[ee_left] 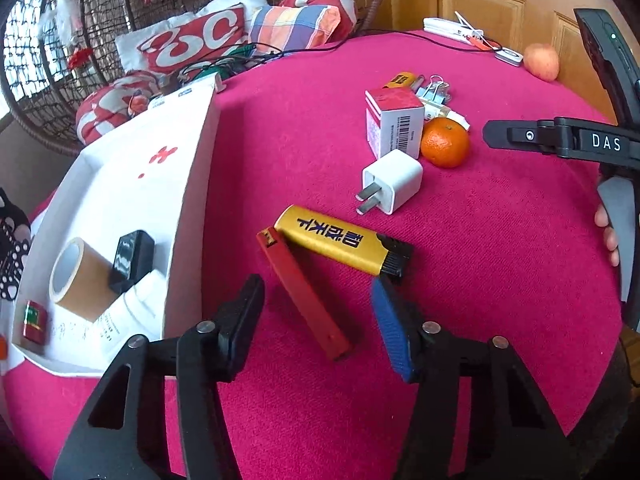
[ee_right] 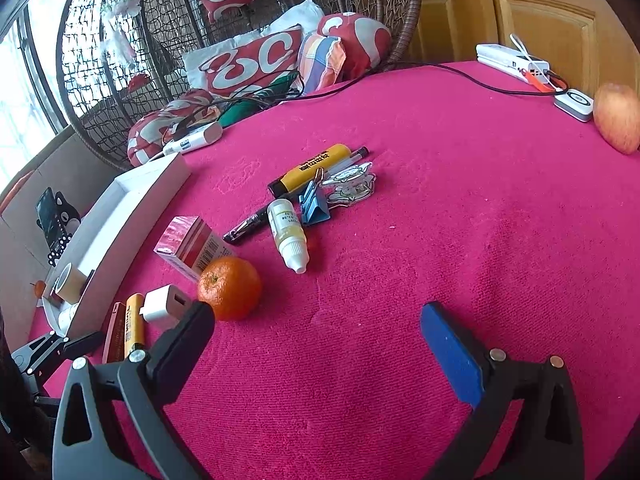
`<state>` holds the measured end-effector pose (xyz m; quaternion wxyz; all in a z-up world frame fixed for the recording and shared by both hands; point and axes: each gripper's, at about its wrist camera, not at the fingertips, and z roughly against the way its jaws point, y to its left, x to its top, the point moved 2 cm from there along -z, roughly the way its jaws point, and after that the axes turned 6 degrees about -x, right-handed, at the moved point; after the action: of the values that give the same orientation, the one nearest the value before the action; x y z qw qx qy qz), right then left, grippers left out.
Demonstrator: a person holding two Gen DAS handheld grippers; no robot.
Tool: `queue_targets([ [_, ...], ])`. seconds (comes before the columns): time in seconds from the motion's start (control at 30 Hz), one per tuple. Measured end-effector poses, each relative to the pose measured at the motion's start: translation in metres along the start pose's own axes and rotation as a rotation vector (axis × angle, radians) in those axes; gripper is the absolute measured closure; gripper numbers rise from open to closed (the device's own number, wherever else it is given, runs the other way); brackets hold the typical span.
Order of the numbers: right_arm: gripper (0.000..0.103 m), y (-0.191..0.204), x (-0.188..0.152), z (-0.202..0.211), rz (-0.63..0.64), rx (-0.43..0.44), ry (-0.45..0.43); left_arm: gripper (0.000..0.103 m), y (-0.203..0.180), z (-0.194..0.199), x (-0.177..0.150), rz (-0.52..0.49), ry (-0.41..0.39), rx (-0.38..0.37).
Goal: Organize rigid objects
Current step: 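Grasp the red stick beside the yellow lighter with the left tool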
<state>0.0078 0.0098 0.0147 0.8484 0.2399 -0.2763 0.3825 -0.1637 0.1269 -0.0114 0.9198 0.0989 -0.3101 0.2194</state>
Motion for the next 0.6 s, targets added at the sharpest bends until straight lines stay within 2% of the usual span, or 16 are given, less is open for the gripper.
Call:
queue_targets([
  [0.07, 0.0, -0.002, 0.0, 0.001, -0.009, 0.007, -0.005, 0.069, 0.001, 0.0, 0.001, 0.002, -0.005, -0.003],
  [0.1, 0.0, -0.003, 0.0, 0.002, -0.014, 0.013, -0.008, 0.073, 0.001, 0.0, 0.0, -0.015, -0.01, 0.016],
  [0.17, 0.0, -0.005, -0.001, 0.005, -0.024, 0.027, -0.019, 0.085, 0.005, 0.003, -0.004, -0.002, -0.008, -0.024],
  [0.2, 0.0, -0.005, -0.001, 0.006, -0.027, 0.034, -0.024, 0.087, 0.007, 0.005, -0.006, 0.015, -0.006, -0.046],
  [0.3, 0.005, 0.002, -0.001, 0.011, 0.009, 0.069, -0.045, 0.088, 0.012, 0.006, -0.009, 0.042, 0.0, -0.073],
  [0.43, 0.028, 0.038, -0.001, 0.013, 0.193, 0.084, -0.065, 0.087, 0.009, 0.0, 0.0, 0.029, 0.007, -0.075],
  [0.47, 0.033, 0.049, -0.001, 0.011, 0.245, 0.076, -0.059, 0.085, 0.008, -0.001, 0.001, 0.021, 0.004, -0.069],
  [0.6, 0.037, 0.073, -0.002, -0.012, 0.363, -0.002, -0.005, 0.084, 0.011, -0.003, 0.002, 0.043, -0.003, -0.094],
])
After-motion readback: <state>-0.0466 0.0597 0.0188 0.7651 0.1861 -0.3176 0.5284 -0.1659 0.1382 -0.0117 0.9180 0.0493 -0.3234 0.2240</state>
